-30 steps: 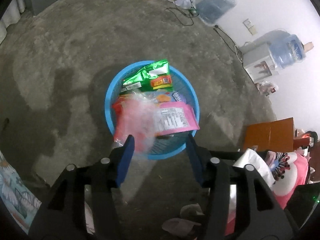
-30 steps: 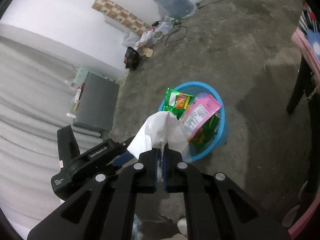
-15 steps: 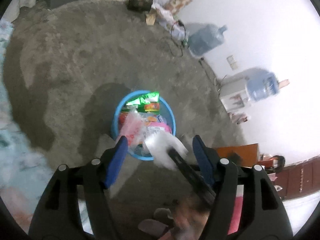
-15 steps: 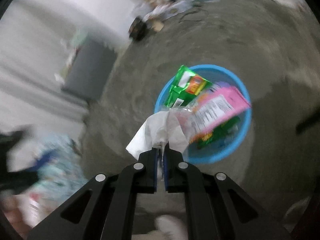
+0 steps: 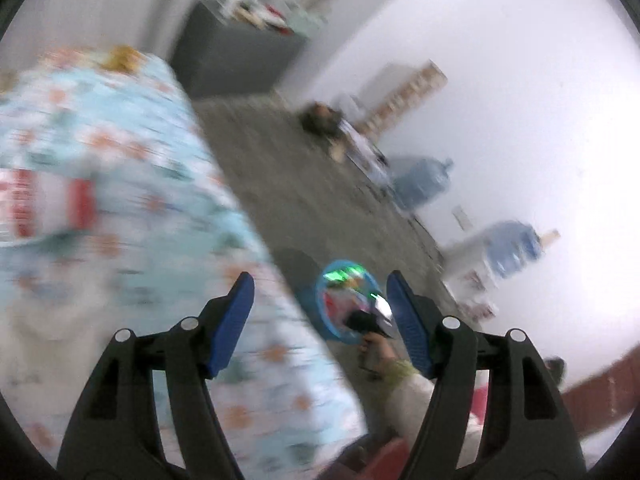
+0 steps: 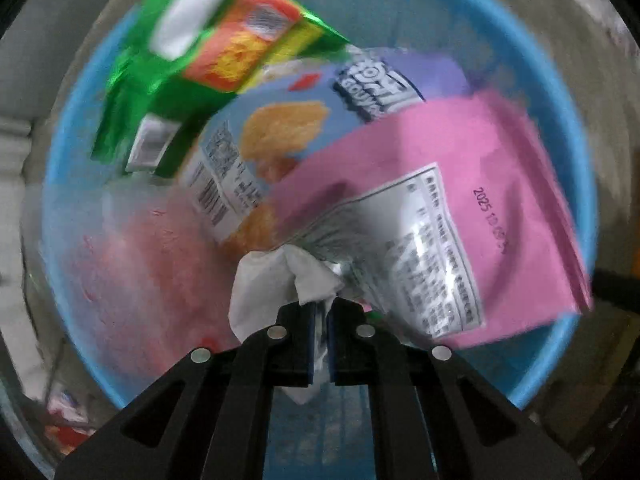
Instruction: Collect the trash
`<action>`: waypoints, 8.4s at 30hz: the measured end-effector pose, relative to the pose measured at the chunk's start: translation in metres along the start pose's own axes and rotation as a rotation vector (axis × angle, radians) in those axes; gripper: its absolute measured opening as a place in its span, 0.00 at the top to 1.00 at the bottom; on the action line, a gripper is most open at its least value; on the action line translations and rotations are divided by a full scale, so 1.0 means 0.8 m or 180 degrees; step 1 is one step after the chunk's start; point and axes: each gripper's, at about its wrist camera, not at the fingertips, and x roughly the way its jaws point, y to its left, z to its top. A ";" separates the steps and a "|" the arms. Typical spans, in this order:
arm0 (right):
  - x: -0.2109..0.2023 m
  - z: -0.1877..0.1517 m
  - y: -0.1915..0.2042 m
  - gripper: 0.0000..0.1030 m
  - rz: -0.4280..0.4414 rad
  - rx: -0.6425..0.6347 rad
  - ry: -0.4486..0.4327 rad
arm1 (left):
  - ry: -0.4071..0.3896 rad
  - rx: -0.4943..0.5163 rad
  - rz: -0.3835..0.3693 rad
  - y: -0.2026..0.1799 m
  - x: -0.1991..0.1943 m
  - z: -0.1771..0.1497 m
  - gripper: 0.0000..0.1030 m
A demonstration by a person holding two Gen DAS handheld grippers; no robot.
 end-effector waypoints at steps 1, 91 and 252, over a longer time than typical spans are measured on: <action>0.005 0.001 0.000 0.95 0.0032 0.0028 0.0050 | -0.0077 0.0010 0.0082 0.010 -0.016 -0.002 0.37; -0.379 -0.467 0.360 0.45 0.1202 -0.3031 -0.0279 | -0.0022 0.0264 0.1123 0.207 -0.082 -0.063 0.74; -0.349 -0.245 -0.105 0.42 0.2268 0.0672 -0.1091 | 0.1327 0.1357 -0.0307 -0.259 0.293 -0.097 0.84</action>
